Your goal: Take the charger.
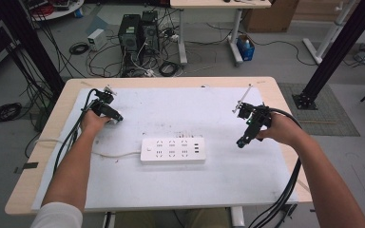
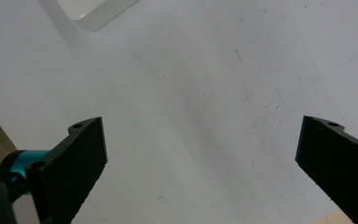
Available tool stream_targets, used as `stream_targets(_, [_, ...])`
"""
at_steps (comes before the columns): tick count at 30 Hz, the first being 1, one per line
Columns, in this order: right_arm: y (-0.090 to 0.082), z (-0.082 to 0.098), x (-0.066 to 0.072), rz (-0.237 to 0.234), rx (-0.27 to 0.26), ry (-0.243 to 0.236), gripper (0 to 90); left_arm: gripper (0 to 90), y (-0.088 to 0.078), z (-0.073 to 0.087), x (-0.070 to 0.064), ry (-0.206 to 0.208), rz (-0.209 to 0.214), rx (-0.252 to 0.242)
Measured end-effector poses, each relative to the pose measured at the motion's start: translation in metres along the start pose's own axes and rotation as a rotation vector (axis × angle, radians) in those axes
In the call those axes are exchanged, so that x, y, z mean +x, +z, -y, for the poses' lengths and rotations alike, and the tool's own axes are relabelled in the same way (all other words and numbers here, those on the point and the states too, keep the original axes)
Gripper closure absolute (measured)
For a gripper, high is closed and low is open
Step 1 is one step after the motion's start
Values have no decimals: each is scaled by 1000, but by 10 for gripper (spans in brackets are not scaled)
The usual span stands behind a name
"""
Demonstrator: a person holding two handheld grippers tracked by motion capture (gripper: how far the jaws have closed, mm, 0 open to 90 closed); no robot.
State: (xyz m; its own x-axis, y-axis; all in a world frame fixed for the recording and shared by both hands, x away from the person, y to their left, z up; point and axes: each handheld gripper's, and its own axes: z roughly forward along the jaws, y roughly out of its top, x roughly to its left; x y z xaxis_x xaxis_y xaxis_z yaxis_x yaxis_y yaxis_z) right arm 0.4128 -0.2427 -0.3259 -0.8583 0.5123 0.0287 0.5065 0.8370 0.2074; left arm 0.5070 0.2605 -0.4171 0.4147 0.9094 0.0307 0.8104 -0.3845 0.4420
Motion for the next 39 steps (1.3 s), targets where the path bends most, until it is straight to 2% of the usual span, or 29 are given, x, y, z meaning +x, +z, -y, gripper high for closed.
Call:
stream_targets(6, [-1,0,1,7,-5,7,13,425,-19,-1,-2,18,14,-41])
stream_targets(13, [-1,1,3,14,-1,8,13,425,-50,2,-10,53,57,-108])
stream_targets(18, [-2,0,4,16,2,8,13,425,-74,7,-18,109,68,-120])
stream_targets(22, [-2,0,5,18,3,-1,13,425,-86,12,-22,131,76,-120])
stream_targets(23, [-2,0,6,20,0,0,13,425,-97,16,-26,153,75,-127])
stream_targets(28, [-5,1,10,26,-4,-6,13,425,-120,26,-38,219,113,-151])
stream_targets(31, [-6,1,11,30,-8,-7,13,425,-127,29,-42,228,123,-156])
stream_targets(33, [-6,3,16,30,-11,-16,13,425,-140,35,-48,253,141,-152])
stream_targets(36, [-7,4,18,28,-13,-13,13,424,-144,37,-51,267,143,-152])
stream_targets(37, [-8,6,21,32,-23,-19,13,425,-154,40,-59,304,168,-159])
stream_targets(39, [-9,7,24,33,-26,-18,13,425,-161,41,-65,330,186,-164])
